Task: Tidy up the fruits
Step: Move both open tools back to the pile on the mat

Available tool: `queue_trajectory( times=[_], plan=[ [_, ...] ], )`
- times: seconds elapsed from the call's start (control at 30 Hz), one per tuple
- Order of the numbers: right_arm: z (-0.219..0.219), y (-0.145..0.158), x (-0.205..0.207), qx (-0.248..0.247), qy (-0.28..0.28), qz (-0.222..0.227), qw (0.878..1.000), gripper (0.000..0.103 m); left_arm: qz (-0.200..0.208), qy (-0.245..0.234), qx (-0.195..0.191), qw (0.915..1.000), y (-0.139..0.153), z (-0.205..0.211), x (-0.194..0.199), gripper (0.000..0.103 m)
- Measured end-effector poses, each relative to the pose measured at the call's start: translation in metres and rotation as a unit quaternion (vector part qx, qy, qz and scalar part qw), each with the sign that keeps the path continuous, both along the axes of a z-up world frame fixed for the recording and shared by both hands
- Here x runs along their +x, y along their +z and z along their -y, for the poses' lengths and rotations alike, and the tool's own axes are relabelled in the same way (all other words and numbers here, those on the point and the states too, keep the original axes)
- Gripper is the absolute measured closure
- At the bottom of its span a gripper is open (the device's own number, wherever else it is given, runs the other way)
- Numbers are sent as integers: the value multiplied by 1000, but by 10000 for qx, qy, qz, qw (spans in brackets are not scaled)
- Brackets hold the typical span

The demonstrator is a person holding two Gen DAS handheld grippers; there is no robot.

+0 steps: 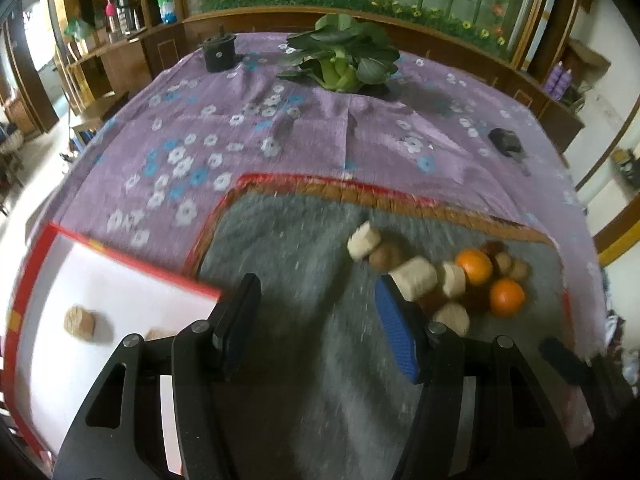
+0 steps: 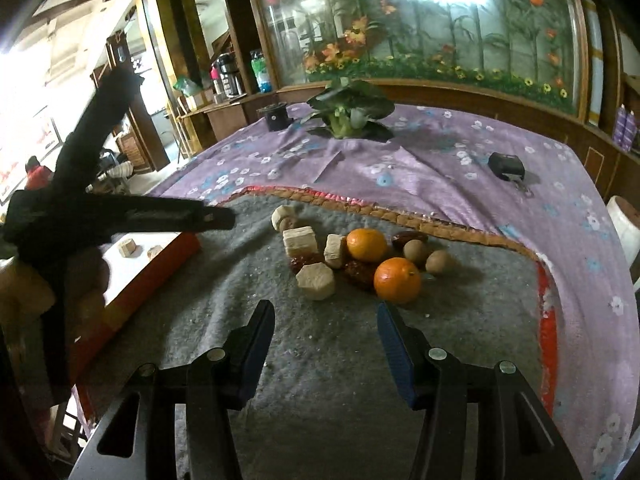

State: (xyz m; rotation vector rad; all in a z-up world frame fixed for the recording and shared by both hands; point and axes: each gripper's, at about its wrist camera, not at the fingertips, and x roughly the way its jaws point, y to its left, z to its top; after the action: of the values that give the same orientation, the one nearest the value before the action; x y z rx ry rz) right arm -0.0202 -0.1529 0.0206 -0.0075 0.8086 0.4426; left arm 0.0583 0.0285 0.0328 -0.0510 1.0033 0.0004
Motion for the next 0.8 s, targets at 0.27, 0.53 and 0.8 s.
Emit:
queue_trajectory(
  times=[0.27,0.53,0.8],
  plan=[
    [4,-4,5,120,66,-46,9999,51,-279,-134,574,9979,-23,18,45,42],
    [2,-6,10,267,147,-106,9995,51,-317,368,1105,9927,-18,-20,57,38],
    [-3,-7,10,216,238,-99,9994,51,-378,216,293,9986,-15,-20,56,38]
  ],
)
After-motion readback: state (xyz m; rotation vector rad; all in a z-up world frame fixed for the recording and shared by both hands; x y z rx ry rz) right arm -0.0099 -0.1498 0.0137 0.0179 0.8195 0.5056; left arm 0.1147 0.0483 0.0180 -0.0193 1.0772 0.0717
